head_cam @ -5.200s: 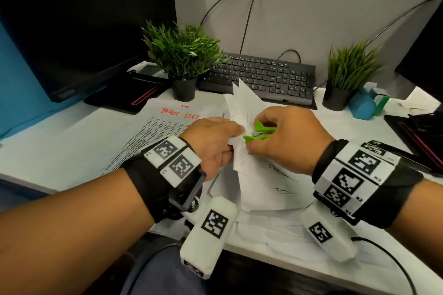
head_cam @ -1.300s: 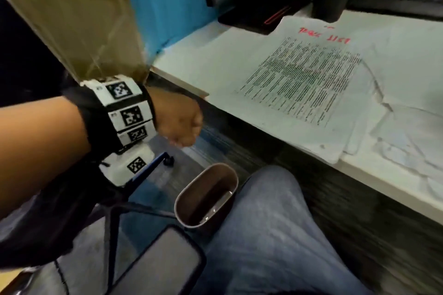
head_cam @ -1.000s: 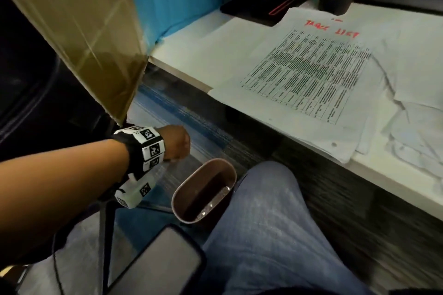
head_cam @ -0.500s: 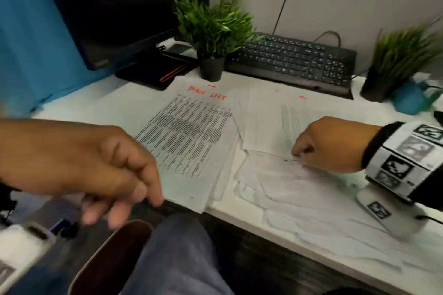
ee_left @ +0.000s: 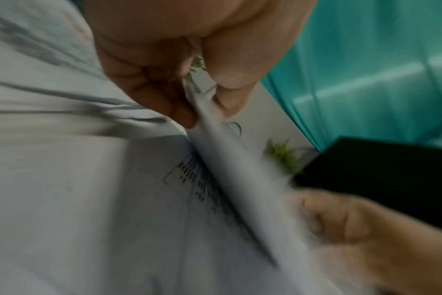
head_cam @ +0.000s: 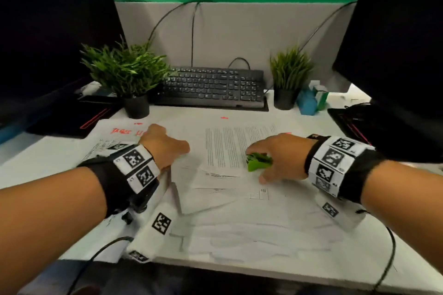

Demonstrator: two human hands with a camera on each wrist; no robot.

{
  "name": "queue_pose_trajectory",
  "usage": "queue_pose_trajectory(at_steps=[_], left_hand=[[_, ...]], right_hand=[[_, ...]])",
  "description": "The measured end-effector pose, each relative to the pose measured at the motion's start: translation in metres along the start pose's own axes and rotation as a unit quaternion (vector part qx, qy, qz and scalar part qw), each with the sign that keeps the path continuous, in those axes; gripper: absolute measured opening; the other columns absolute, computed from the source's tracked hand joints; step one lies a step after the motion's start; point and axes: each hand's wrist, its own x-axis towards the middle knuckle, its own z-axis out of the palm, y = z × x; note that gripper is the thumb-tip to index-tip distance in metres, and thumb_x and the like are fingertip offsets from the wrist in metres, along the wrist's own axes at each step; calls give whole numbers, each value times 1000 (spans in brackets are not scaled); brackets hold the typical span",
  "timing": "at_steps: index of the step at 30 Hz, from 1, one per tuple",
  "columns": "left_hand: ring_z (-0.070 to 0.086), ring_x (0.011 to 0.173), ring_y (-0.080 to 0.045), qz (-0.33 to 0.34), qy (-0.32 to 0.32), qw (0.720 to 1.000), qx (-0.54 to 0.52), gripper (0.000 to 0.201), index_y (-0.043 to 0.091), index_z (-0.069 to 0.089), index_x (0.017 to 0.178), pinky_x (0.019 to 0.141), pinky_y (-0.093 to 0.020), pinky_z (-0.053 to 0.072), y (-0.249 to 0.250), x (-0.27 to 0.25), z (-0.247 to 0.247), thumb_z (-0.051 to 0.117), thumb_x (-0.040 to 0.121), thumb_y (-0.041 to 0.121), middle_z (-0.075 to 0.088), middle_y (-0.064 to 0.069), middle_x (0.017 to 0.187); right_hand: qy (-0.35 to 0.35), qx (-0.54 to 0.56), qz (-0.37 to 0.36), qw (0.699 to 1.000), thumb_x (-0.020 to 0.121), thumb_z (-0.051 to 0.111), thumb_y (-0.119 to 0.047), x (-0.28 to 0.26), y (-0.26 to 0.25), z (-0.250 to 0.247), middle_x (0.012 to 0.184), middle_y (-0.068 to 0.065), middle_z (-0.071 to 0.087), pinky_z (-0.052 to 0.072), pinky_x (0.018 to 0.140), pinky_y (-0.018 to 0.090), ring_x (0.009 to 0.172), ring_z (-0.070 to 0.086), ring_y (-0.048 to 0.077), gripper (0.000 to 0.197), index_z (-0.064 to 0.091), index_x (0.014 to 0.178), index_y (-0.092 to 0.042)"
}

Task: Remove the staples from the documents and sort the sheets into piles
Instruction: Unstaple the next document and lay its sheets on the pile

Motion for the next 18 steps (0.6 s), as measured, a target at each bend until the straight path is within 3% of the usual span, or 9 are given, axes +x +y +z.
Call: queue_pose_trajectory(at_steps=[2,4,7,10,11,12,14,15,18], left_hand=[[63,102,-27,81,14,997,4,79,19,38,151,88,-34,54,1,-2,10,79,83,12,62,-3,123],[65,85,-19,121,-6,993,-12,78,28,41,151,77,-30,55,3,-4,18,76,85,7,66,2,105],[48,39,-8,160,-9,987,23,44,26,67,126,42,-20,39,11,-4,18,72,87,5,57,4,66],[40,30,-8,205,14,978,34,29,30,72,107,34,-17,32,27,-13,3,70,91,6,57,7,54],[47,36,-9,231,24,972,42,28,32,72,106,37,-18,38,31,-17,-5,69,92,7,65,5,61],[58,51,-10,259,36,963,59,29,33,72,107,49,-20,48,34,-21,-14,70,92,9,72,3,78],[67,93,-15,305,81,946,75,30,37,73,109,81,-31,57,38,-28,-34,70,92,12,71,3,108],[67,103,-19,321,100,940,57,30,38,72,109,90,-39,57,39,-29,-46,70,92,14,70,5,112],[72,96,-29,355,137,924,-21,31,41,73,108,86,-52,61,42,-30,-81,71,92,15,73,5,113]], right_hand=[[21,-8,-5,1000,86,70,-41,6,1,10,121,-1,63,50,92,34,106,59,23,42,55,124,-29],[40,-2,0,999,86,69,-39,9,2,14,106,0,64,51,81,33,94,59,23,27,56,106,-27],[51,18,-3,999,87,66,-28,6,2,13,97,0,63,45,67,29,87,58,22,17,58,101,-24],[61,6,-11,998,87,61,-22,1,6,12,88,-1,59,36,58,25,80,55,22,9,56,94,-21],[65,0,-11,998,86,61,-22,-1,7,12,83,-2,56,33,56,24,78,53,21,8,54,90,-20],[66,-3,-6,998,85,61,-21,-2,8,11,79,-3,53,31,54,24,76,51,21,10,51,87,-21],[60,-10,11,998,86,63,-21,-4,11,12,74,-5,47,29,53,24,74,48,18,15,48,84,-21],[55,-11,20,998,86,63,-21,-5,12,12,74,-6,45,28,52,24,74,47,18,15,48,85,-21],[22,-2,49,999,87,66,-26,-13,11,5,85,-5,53,33,56,21,85,52,18,15,55,96,-21]])
